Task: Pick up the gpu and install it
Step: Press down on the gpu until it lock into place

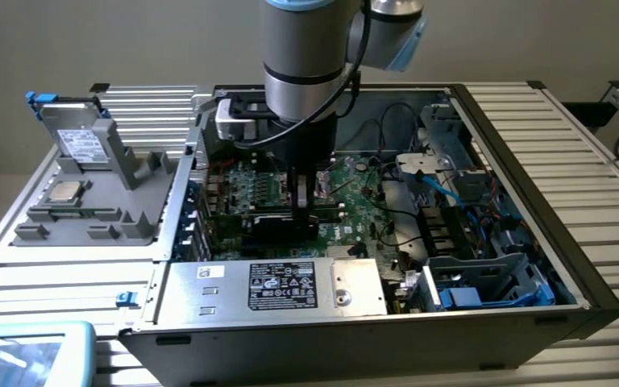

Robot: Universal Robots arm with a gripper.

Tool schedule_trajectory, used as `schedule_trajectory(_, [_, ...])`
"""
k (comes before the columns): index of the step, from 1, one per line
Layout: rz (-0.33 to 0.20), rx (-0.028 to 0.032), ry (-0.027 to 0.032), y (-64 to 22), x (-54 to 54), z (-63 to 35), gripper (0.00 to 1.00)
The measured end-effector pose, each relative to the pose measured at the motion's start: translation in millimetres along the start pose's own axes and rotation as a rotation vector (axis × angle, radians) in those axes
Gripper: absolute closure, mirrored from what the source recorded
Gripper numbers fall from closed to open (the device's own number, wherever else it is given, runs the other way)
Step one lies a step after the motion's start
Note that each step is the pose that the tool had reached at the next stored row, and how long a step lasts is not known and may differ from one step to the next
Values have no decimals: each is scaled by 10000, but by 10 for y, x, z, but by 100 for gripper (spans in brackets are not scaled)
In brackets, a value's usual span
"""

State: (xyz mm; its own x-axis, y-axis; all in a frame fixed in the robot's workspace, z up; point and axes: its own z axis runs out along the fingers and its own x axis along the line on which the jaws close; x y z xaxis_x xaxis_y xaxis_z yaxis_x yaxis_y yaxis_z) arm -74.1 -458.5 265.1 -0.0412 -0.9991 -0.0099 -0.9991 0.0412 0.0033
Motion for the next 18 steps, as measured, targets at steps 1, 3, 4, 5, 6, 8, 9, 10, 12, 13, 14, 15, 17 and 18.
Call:
schedule_trajectory(1, [1,-2,0,0,0,4,88])
schedule_trajectory(3, [1,1,-8,-1,0,8,88])
schedule_trajectory(4, [1,3,-11,-1,-1,10,88])
schedule_trajectory(5, [1,3,-14,-1,-1,8,88])
schedule_trajectory(6, [2,11,-34,-2,-4,-20,88])
schedule_trajectory(8, [1,5,-12,-1,-3,-116,88])
schedule_trajectory(9, [2,5,-3,-1,-3,-161,88])
schedule_trajectory(10, [3,6,5,-1,-3,-200,88])
schedule_trajectory(12, [6,5,17,-1,-3,-251,88])
schedule_trajectory(13, [7,5,15,0,-4,-251,88])
schedule_trajectory(14, [7,5,15,-1,-4,-251,88])
schedule_trajectory(15, [8,5,15,0,-4,-251,88])
schedule_trajectory(17, [8,4,16,0,-3,-252,88])
schedule_trajectory(18, [7,5,16,0,-4,-252,88])
